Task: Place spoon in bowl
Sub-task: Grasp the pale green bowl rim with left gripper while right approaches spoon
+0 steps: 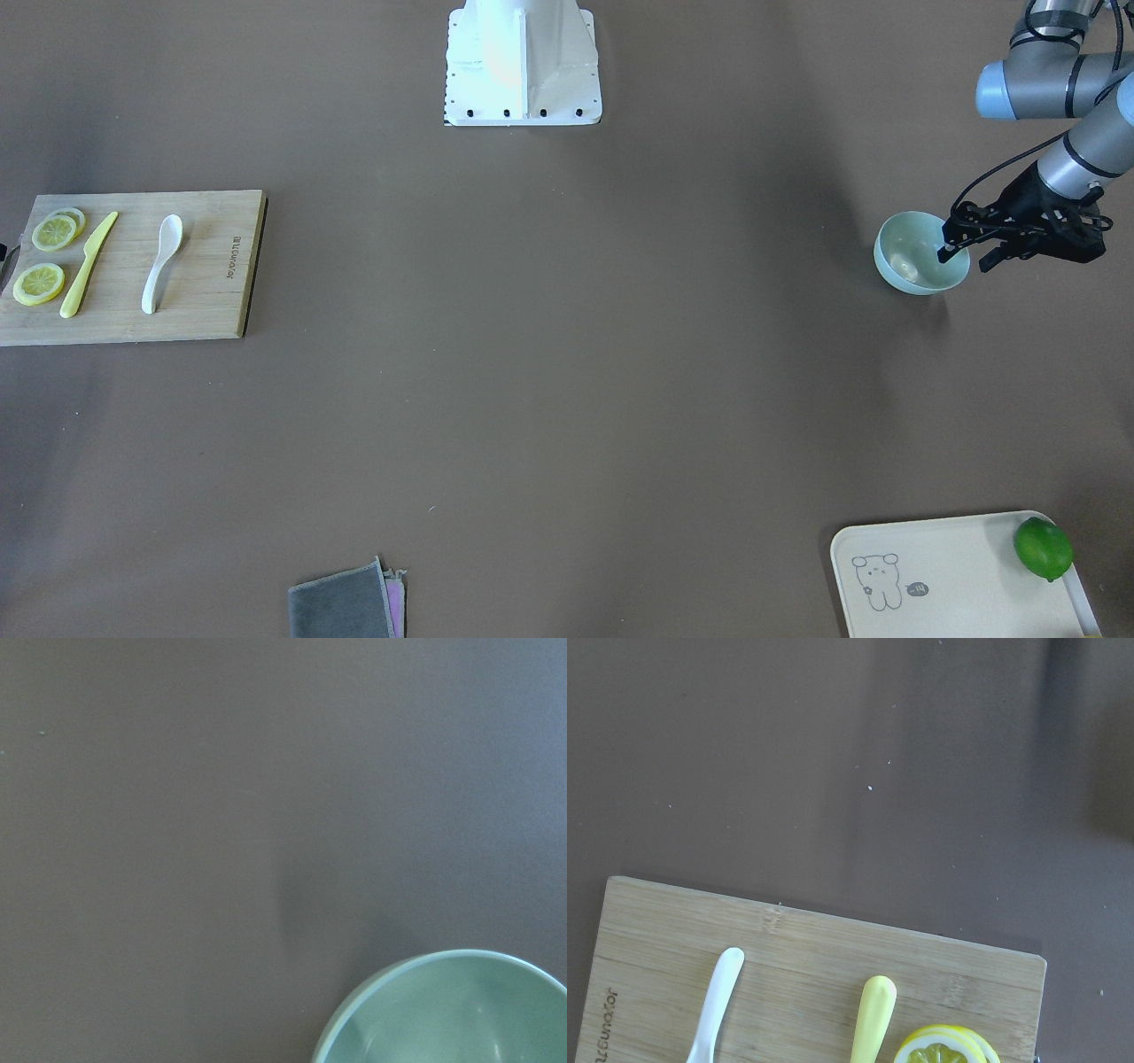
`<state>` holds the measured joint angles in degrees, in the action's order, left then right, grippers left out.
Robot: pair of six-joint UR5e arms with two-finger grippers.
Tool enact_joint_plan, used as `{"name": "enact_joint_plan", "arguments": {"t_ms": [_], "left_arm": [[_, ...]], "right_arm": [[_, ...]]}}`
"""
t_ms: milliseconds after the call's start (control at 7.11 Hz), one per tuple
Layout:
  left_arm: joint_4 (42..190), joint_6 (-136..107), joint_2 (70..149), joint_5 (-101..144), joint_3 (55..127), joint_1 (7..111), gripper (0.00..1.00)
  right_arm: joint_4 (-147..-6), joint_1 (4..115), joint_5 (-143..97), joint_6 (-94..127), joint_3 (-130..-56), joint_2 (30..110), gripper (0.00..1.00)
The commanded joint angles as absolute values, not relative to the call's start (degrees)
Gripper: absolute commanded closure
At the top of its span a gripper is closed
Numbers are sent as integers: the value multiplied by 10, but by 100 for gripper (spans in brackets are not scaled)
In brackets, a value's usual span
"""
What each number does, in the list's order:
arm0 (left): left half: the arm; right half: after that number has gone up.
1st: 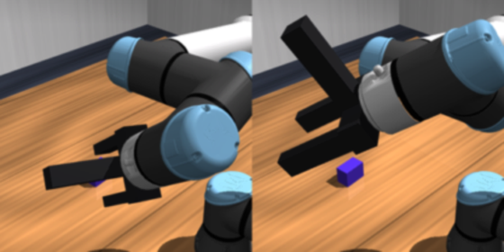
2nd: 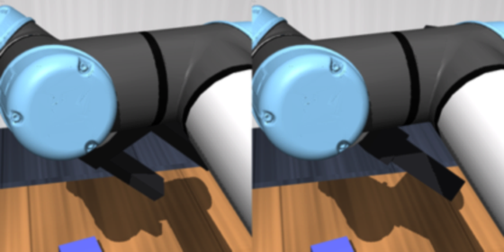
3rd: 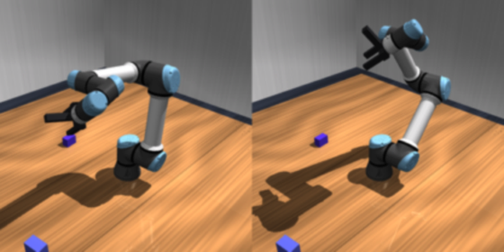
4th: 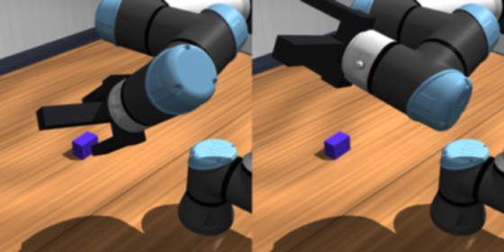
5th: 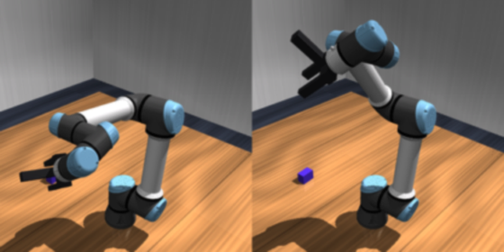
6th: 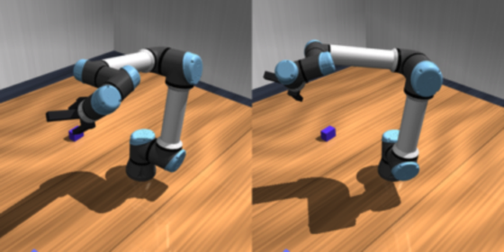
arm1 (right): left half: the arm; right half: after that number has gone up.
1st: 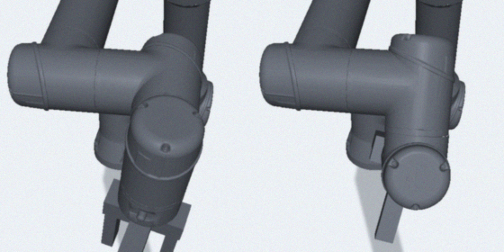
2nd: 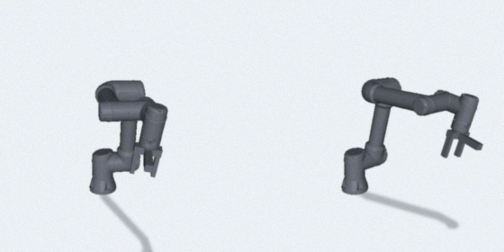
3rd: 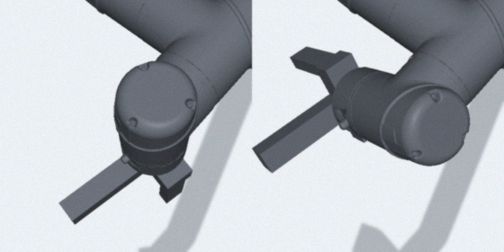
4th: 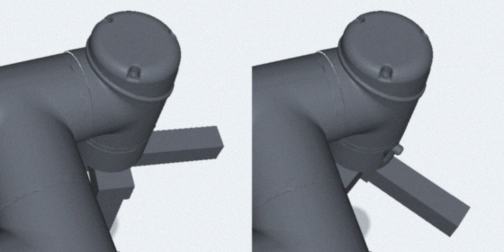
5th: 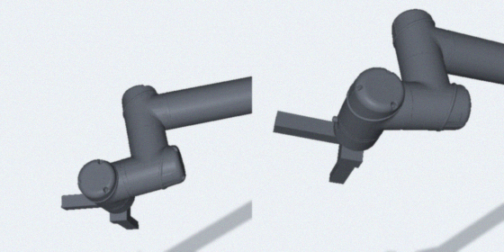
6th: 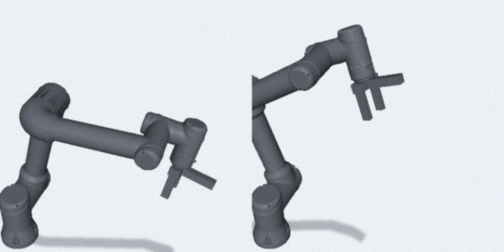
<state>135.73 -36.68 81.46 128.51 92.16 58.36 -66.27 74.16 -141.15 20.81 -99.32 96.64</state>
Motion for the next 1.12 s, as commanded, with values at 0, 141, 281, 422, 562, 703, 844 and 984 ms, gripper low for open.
{"name": "enact_joint_plan", "arguments": {"t_ms": [0,141,281,422,562,703,844,984], "left_arm": [[1357,-370,810,1283,921,578,78],[1357,-370,810,1281,922,578,100],[1357,-373,816,1283,930,578,100],[1350,-401,825,1288,957,577,100],[1301,-451,859,1309,1004,577,100],[1211,-512,933,1309,1045,563,100],[1162,-599,1014,1283,1050,501,100],[1104,-671,1094,1218,1048,425,100]], "right_arm": [[-663,736,-1411,221,-992,960,0],[-663,735,-1411,221,-991,955,0],[-663,734,-1410,221,-991,955,0],[-663,733,-1409,222,-991,952,0],[-663,729,-1409,240,-991,945,0],[-663,710,-1396,280,-991,931,0],[-662,687,-1380,310,-991,925,1],[-658,666,-1373,355,-994,921,3]]}}
